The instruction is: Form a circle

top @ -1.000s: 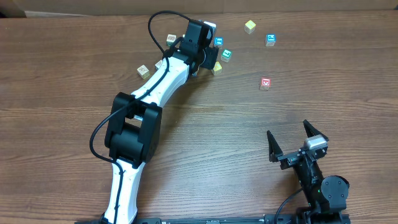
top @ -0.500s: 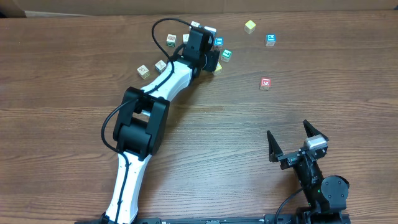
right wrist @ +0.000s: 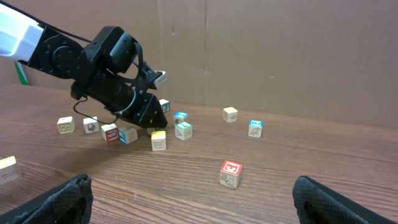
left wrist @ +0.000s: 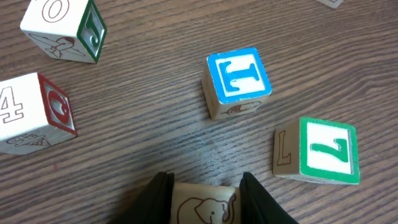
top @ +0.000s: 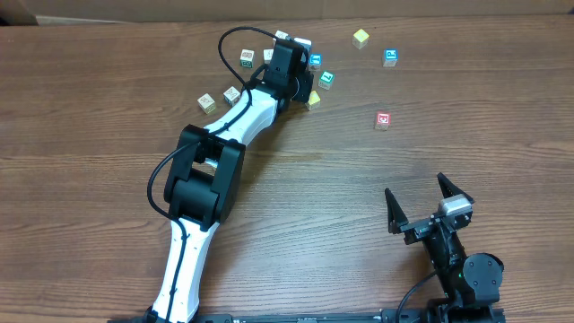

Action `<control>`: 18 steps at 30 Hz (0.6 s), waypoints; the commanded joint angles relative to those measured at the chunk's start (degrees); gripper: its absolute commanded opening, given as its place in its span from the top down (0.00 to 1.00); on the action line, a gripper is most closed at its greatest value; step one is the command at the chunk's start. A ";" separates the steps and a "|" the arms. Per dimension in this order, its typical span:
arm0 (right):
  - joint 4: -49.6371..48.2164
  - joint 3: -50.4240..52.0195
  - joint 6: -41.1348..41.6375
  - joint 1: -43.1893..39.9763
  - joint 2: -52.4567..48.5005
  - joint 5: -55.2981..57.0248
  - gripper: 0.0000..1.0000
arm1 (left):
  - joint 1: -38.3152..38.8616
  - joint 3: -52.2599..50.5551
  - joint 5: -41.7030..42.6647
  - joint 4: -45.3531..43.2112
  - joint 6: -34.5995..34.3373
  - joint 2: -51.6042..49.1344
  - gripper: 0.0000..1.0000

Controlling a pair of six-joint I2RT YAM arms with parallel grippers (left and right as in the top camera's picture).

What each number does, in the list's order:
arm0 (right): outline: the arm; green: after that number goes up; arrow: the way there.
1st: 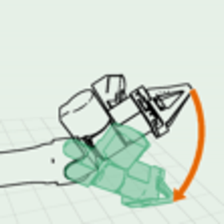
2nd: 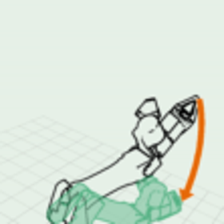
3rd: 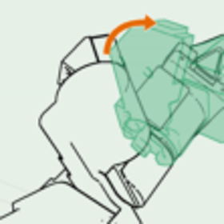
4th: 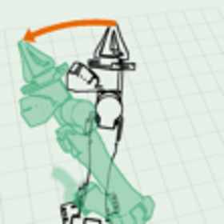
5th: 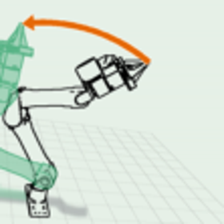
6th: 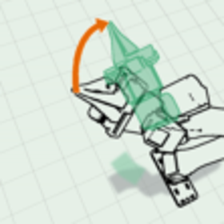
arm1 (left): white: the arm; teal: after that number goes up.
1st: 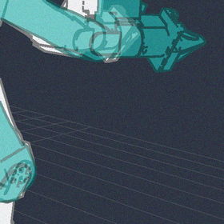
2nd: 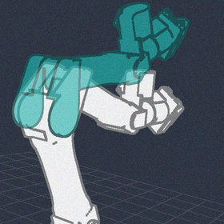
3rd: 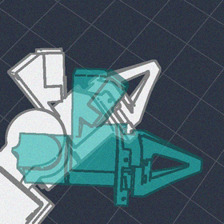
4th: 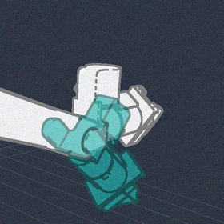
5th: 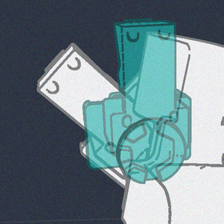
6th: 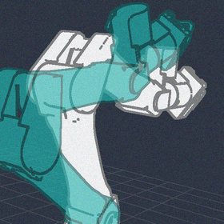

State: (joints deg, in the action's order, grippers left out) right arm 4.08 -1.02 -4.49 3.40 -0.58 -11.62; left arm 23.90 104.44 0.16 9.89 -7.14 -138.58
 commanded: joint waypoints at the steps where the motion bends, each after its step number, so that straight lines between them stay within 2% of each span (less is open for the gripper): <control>1: -0.33 0.57 -0.04 -0.11 0.42 -0.02 0.00 | -0.26 3.52 -0.74 0.98 -0.15 -0.11 0.76; 9: -0.33 0.57 -0.04 -0.11 0.42 0.00 0.00 | -0.26 10.12 -0.74 9.70 0.24 3.61 0.82; 13: -0.33 0.57 -0.04 -0.11 0.42 0.00 0.00 | -0.31 12.94 -1.55 17.66 1.36 9.03 0.80; 18: -0.33 0.57 -0.04 -0.11 0.42 0.00 0.00 | -0.31 13.05 -4.00 26.80 1.16 18.86 0.85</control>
State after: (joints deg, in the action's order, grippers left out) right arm 4.08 -1.02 -4.49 3.40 -0.58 -11.62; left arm 23.90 114.72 -1.63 33.26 -6.87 -130.23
